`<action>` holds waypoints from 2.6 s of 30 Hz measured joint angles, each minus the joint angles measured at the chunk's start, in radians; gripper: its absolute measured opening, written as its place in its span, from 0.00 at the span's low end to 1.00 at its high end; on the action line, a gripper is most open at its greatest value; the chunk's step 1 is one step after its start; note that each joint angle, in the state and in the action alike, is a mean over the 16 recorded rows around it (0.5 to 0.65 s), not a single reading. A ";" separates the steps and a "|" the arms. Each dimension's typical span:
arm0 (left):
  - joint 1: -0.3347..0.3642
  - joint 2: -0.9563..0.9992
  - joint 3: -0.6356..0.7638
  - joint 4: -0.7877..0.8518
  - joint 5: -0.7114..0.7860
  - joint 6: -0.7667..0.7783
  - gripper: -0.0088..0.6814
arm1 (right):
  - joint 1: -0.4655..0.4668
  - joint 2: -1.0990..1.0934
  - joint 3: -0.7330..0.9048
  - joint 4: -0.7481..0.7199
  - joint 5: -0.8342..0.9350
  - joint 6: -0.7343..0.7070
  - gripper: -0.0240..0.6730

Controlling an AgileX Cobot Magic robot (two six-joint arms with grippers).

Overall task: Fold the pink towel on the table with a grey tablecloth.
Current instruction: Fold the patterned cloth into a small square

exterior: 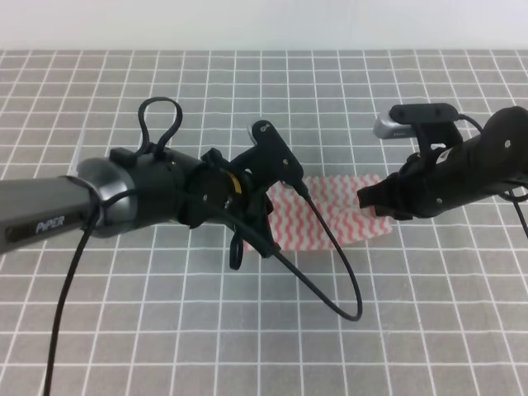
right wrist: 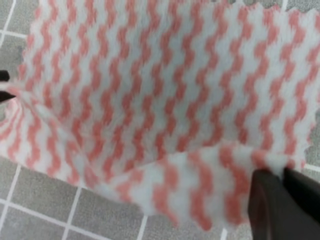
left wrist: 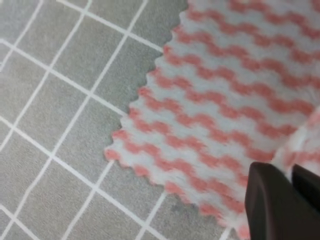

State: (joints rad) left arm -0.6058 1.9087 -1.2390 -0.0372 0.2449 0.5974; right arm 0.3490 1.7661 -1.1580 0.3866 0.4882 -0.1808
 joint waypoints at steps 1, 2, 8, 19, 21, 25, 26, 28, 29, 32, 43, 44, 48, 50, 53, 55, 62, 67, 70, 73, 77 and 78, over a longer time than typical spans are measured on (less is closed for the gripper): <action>0.002 0.004 -0.004 0.000 0.003 -0.003 0.01 | 0.000 0.001 0.000 0.000 -0.001 0.000 0.01; 0.004 0.007 -0.008 0.000 0.004 -0.006 0.01 | 0.000 0.001 -0.001 0.000 -0.003 0.000 0.01; 0.015 0.028 -0.040 0.000 0.013 -0.020 0.01 | 0.000 0.001 -0.001 0.000 -0.020 0.000 0.01; 0.020 0.055 -0.071 0.000 0.008 -0.031 0.01 | 0.000 0.016 -0.001 0.000 -0.061 0.000 0.01; 0.020 0.059 -0.072 0.000 0.004 -0.031 0.01 | 0.000 0.022 -0.001 0.000 -0.068 0.000 0.01; 0.020 0.068 -0.071 0.001 -0.004 -0.031 0.01 | 0.000 0.034 -0.001 0.000 -0.077 0.000 0.01; 0.020 0.070 -0.071 0.001 -0.006 -0.031 0.01 | 0.000 0.036 -0.001 0.000 -0.079 0.000 0.01; 0.020 0.073 -0.072 0.000 -0.010 -0.031 0.01 | 0.000 0.043 -0.001 0.000 -0.082 0.000 0.01; 0.021 0.074 -0.072 0.000 -0.012 -0.031 0.01 | 0.000 0.045 -0.002 0.000 -0.085 0.000 0.01; 0.023 0.074 -0.072 0.000 -0.017 -0.031 0.01 | 0.000 0.051 -0.004 0.000 -0.090 0.000 0.01; 0.038 0.076 -0.072 0.003 -0.041 -0.030 0.01 | 0.000 0.059 -0.016 -0.002 -0.105 0.000 0.01; 0.039 0.077 -0.072 0.003 -0.043 -0.030 0.01 | 0.000 0.059 -0.017 -0.002 -0.107 0.000 0.01; 0.042 0.081 -0.072 0.005 -0.053 -0.029 0.01 | 0.000 0.060 -0.019 -0.003 -0.113 0.000 0.01; 0.042 0.083 -0.073 0.005 -0.060 -0.029 0.01 | 0.000 0.061 -0.019 -0.004 -0.116 0.001 0.01; 0.042 0.086 -0.073 0.005 -0.067 -0.028 0.01 | -0.001 0.062 -0.019 -0.005 -0.123 0.000 0.01; 0.042 0.089 -0.073 0.005 -0.071 -0.028 0.01 | -0.002 0.063 -0.019 -0.005 -0.126 0.001 0.01; 0.042 0.096 -0.074 0.005 -0.084 -0.025 0.01 | -0.010 0.062 -0.019 -0.007 -0.139 0.000 0.01; 0.042 0.107 -0.089 0.005 -0.082 -0.024 0.01 | -0.016 0.061 -0.019 -0.008 -0.145 0.000 0.01; 0.042 0.114 -0.104 0.005 -0.074 -0.025 0.01 | -0.018 0.060 -0.019 -0.008 -0.149 -0.001 0.01; 0.042 0.123 -0.121 0.006 -0.063 -0.026 0.01 | -0.019 0.059 -0.019 -0.009 -0.155 -0.001 0.01; 0.043 0.132 -0.144 0.005 -0.047 -0.028 0.01 | -0.019 0.060 -0.019 -0.009 -0.165 -0.002 0.01; 0.043 0.135 -0.148 0.005 -0.043 -0.028 0.01 | -0.019 0.062 -0.019 -0.009 -0.167 -0.002 0.01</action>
State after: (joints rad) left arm -0.5632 2.0434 -1.3872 -0.0318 0.2017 0.5694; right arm 0.3303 1.8281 -1.1771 0.3781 0.3216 -0.1832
